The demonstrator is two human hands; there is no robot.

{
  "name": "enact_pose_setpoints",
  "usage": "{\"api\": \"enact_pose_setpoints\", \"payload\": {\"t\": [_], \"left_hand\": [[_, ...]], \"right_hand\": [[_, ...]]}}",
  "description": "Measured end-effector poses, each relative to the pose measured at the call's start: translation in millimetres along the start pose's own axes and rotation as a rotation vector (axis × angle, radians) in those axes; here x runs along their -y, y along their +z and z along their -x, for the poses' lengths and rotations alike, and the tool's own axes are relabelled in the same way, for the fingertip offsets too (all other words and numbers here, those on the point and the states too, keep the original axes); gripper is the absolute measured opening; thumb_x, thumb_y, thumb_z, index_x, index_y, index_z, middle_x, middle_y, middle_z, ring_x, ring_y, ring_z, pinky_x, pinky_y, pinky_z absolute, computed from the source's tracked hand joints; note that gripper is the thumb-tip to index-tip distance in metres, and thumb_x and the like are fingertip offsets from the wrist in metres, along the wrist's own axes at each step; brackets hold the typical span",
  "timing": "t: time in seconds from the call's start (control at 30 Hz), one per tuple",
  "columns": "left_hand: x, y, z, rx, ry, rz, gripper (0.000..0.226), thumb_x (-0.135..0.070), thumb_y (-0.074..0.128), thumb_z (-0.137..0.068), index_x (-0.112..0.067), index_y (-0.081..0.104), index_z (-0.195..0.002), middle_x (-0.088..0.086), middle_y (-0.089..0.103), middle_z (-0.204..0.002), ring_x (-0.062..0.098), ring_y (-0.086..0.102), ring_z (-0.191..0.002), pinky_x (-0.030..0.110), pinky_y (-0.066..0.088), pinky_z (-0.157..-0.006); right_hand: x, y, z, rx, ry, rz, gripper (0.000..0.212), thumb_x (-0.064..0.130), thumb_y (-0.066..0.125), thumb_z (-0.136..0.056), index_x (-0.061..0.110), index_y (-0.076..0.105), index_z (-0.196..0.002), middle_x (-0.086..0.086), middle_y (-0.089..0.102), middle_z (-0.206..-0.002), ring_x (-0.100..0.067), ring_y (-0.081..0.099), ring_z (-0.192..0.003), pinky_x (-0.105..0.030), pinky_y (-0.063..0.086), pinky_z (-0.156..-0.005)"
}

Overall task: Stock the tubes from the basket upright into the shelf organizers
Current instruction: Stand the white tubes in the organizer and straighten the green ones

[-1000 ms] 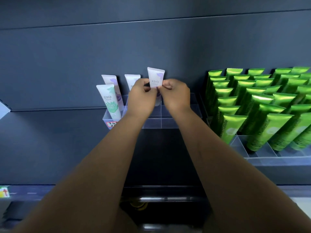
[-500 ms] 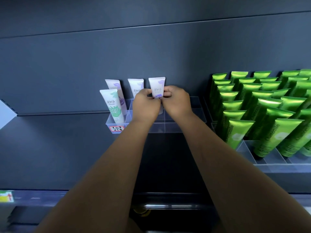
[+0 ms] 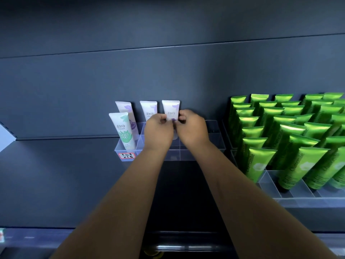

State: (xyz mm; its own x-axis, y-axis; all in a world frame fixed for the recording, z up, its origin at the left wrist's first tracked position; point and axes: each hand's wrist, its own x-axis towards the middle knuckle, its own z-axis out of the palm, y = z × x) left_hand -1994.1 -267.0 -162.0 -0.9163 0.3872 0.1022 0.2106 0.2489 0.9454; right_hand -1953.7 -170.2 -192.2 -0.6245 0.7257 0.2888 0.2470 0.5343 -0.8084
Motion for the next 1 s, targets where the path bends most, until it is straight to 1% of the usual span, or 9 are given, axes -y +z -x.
{"api": "enact_pose_setpoints", "payload": {"t": [0.13, 0.27, 0.47, 0.53, 0.6, 0.67, 0.7, 0.77, 1.0], "left_hand": [[1.0, -1.2, 4.5, -0.043, 0.058, -0.151, 0.022, -0.021, 0.062, -0.095, -0.002, 0.062, -0.084, 0.009, 0.069, -0.081, 0.032, 0.064, -0.085, 0.043, 0.052, -0.080], [0.3, -15.8, 16.0, -0.042, 0.076, -0.271, 0.021, -0.029, 0.061, -0.097, -0.013, 0.053, -0.086, -0.006, 0.058, -0.076, 0.023, 0.056, -0.081, 0.033, 0.041, -0.071], [-10.2, -46.2, 59.2, -0.082, 0.222, -0.378, 0.015, -0.025, 0.059, -0.099, -0.014, 0.059, -0.109, -0.002, 0.065, -0.099, 0.021, 0.058, -0.092, 0.035, 0.045, -0.075], [-10.0, -58.4, 76.4, -0.105, 0.341, -0.479, 0.019, -0.035, 0.055, -0.099, -0.017, 0.057, -0.104, -0.003, 0.064, -0.104, 0.022, 0.058, -0.100, 0.039, 0.048, -0.080], [-8.9, -72.8, 93.7, -0.115, 0.373, -0.637, 0.035, -0.050, 0.042, -0.100, -0.022, 0.056, -0.117, -0.002, 0.063, -0.127, 0.026, 0.054, -0.121, 0.046, 0.046, -0.099], [-8.8, -91.7, 114.8, -0.150, 0.312, -0.709, 0.052, -0.055, 0.037, -0.100, -0.029, 0.046, -0.145, -0.006, 0.043, -0.158, 0.025, 0.032, -0.149, 0.051, 0.023, -0.122], [-8.9, -103.5, 126.1, -0.191, 0.275, -0.697, 0.057, -0.055, 0.039, -0.101, -0.031, 0.039, -0.152, -0.009, 0.031, -0.164, 0.022, 0.020, -0.155, 0.051, 0.012, -0.124], [-8.2, -132.7, 149.1, -0.303, 0.260, -0.659, 0.062, -0.055, 0.047, -0.099, -0.032, 0.035, -0.155, -0.011, 0.023, -0.167, 0.019, 0.011, -0.157, 0.052, 0.008, -0.124], [32.2, -248.0, 246.5, -0.517, 0.140, -0.831, 0.074, -0.064, 0.028, -0.096, -0.027, 0.028, -0.160, -0.006, 0.026, -0.167, 0.024, 0.014, -0.157, 0.053, 0.011, -0.124]], "right_hand": [[8.6, -8.1, 9.0, 0.074, 0.010, 0.178, 0.030, 0.038, 0.045, -0.105, 0.010, 0.054, -0.101, -0.011, 0.065, -0.105, -0.030, 0.062, -0.094, -0.038, 0.046, -0.072], [21.6, -22.2, 24.2, 0.098, 0.013, 0.279, 0.050, 0.048, 0.037, -0.105, 0.004, 0.049, -0.126, -0.017, 0.059, -0.124, -0.035, 0.058, -0.111, -0.042, 0.049, -0.085], [51.1, -44.6, 60.0, 0.000, 0.052, 0.309, 0.060, 0.052, 0.026, -0.106, 0.005, 0.061, -0.115, -0.016, 0.062, -0.119, -0.034, 0.058, -0.111, -0.040, 0.046, -0.087], [62.1, -47.5, 83.9, 0.009, -0.004, 0.321, 0.064, 0.056, 0.021, -0.103, 0.008, 0.061, -0.117, -0.014, 0.063, -0.120, -0.031, 0.057, -0.112, -0.039, 0.046, -0.091], [73.2, -49.7, 111.2, 0.052, -0.091, 0.321, 0.064, 0.057, 0.019, -0.101, 0.013, 0.057, -0.130, -0.009, 0.061, -0.130, -0.028, 0.054, -0.120, -0.039, 0.046, -0.099], [85.7, -52.8, 137.9, 0.079, -0.185, 0.283, 0.058, 0.052, 0.026, -0.104, 0.016, 0.046, -0.146, -0.006, 0.051, -0.146, -0.025, 0.044, -0.136, -0.039, 0.039, -0.112], [92.4, -54.0, 149.8, 0.094, -0.227, 0.265, 0.059, 0.052, 0.027, -0.105, 0.017, 0.040, -0.151, -0.004, 0.046, -0.152, -0.023, 0.037, -0.143, -0.039, 0.034, -0.117], [107.6, -52.9, 172.2, 0.129, -0.294, 0.245, 0.060, 0.053, 0.026, -0.105, 0.019, 0.034, -0.154, -0.001, 0.039, -0.158, -0.021, 0.031, -0.148, -0.039, 0.031, -0.120], [165.8, -8.7, 253.8, 0.252, -0.550, 0.224, 0.065, 0.055, 0.023, -0.103, 0.016, 0.044, -0.150, -0.004, 0.042, -0.157, -0.023, 0.033, -0.147, -0.036, 0.022, -0.122]]}}
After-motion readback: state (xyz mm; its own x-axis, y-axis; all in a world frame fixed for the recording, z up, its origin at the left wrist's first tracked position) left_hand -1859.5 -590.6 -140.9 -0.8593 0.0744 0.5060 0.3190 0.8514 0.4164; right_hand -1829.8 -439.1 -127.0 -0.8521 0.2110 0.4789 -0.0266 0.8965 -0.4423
